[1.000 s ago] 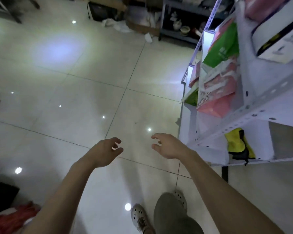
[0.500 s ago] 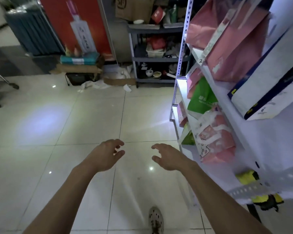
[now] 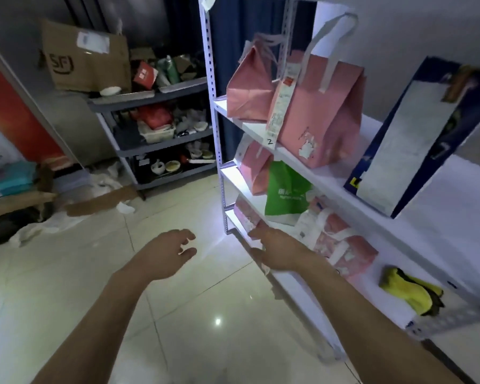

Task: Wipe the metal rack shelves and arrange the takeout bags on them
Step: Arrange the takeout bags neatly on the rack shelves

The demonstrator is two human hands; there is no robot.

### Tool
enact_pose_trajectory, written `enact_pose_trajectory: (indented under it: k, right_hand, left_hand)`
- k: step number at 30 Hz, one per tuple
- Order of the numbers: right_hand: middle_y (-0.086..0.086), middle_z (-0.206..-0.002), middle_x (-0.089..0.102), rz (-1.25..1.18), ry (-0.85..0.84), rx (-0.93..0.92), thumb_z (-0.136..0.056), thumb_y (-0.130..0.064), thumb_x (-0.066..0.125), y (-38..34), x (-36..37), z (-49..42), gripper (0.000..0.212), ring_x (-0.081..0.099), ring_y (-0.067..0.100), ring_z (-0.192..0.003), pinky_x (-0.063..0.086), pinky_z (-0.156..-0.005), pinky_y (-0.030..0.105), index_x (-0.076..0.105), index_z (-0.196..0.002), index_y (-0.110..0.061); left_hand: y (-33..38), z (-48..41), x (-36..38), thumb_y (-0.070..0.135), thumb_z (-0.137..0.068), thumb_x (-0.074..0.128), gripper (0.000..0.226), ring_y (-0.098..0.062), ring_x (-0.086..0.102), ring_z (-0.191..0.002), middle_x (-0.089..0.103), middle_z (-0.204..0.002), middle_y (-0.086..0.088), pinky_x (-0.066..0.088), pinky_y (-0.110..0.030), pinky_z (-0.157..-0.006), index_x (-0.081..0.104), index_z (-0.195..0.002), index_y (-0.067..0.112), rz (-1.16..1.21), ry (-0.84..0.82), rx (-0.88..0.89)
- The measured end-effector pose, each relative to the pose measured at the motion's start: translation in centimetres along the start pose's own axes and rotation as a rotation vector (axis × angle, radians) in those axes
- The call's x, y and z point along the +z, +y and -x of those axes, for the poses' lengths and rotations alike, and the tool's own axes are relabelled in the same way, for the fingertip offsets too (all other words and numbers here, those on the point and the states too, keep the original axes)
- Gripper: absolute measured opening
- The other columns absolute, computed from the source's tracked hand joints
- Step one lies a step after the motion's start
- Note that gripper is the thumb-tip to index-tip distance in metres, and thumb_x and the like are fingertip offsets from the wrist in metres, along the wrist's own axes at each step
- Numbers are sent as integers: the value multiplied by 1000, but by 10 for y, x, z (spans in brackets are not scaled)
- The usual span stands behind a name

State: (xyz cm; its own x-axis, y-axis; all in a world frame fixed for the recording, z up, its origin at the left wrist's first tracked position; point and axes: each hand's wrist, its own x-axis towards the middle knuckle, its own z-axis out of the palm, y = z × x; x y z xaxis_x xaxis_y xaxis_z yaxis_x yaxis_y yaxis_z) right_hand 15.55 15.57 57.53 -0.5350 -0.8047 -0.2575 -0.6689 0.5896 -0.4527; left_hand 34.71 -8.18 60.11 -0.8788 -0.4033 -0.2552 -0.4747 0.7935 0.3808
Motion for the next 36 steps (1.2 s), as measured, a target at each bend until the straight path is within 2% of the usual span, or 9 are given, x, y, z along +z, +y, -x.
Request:
enact_pose_trajectory:
  k: [5, 10, 15, 17, 22, 26, 29, 32, 36]
  right_hand:
    - [5, -141, 65, -97, 176, 253, -104, -35, 61, -23, -18, 18, 40, 64, 25, -122, 51, -101, 36, 60, -142, -21]
    - [5, -157, 52, -58, 281, 455, -106, -39, 57, -28, -32, 51, 55, 53, 27, -138, 43, -111, 38, 44, -157, -24]
    - [7, -153, 57, -58, 361, 579, -106, -40, 57, -30, -51, 72, 55, 58, 27, -134, 48, -110, 43, 43, -157, -24]
    - [7, -147, 61, -60, 399, 596, -106, -39, 57, -29, -64, 71, 55, 61, 27, -129, 49, -106, 41, 44, -157, -24]
    - [3, -135, 67, -51, 490, 569, -106, -36, 58, -23, -100, 50, 41, 62, 17, -100, 46, -83, 29, 55, -145, -23]
    - [1, -142, 64, -72, 533, 557, -105, -39, 60, -17, -123, 24, 46, 67, 18, -115, 51, -95, 33, 53, -148, -24]
    - [1, -140, 66, -41, 512, 549, -105, -39, 61, -17, -142, 4, 49, 67, 19, -114, 55, -100, 38, 50, -151, -28]
    - [2, -148, 61, -8, 526, 535, -105, -40, 60, -21, -159, -14, 51, 64, 23, -126, 52, -108, 41, 48, -153, -26]
    - [1, -150, 58, -7, 573, 544, -105, -42, 60, -29, -180, -35, 52, 62, 20, -125, 49, -106, 37, 48, -153, -28]
  left_hand:
    - [-6, -66, -40, 42, -106, 66, 37, -13, 68, -99, 69, -129, 5, 55, -32, -94, 64, -140, 29, -61, -64, 218]
    - [35, -113, -63, 40, -107, 65, 36, -16, 69, -102, 68, -125, 6, 57, -38, -95, 64, -140, 25, -89, -120, 455]
    - [90, -142, -74, 37, -108, 65, 46, -19, 70, -110, 67, -139, -2, 52, -32, -90, 58, -152, 23, -109, -188, 632]
    - [109, -154, -79, 38, -108, 65, 48, -20, 70, -111, 67, -140, -2, 53, -32, -90, 57, -152, 22, -144, -189, 690]
    - [140, -187, -104, 36, -107, 65, 45, -23, 68, -117, 68, -141, -3, 56, -41, -104, 60, -148, 19, -190, -153, 768]
    - [148, -218, -123, 32, -107, 63, 40, -22, 68, -117, 70, -138, -2, 56, -42, -104, 63, -145, 20, -204, -115, 758]
    - [148, -243, -137, 38, -105, 66, 39, -21, 68, -110, 71, -133, 1, 56, -40, -102, 64, -142, 24, -169, -90, 729]
    - [151, -265, -153, 39, -104, 69, 36, -17, 70, -102, 71, -126, 4, 58, -42, -100, 65, -138, 26, -69, -76, 737]
    - [156, -297, -176, 44, -105, 68, 39, -14, 71, -105, 71, -125, 6, 60, -43, -99, 64, -141, 28, -26, -73, 792]
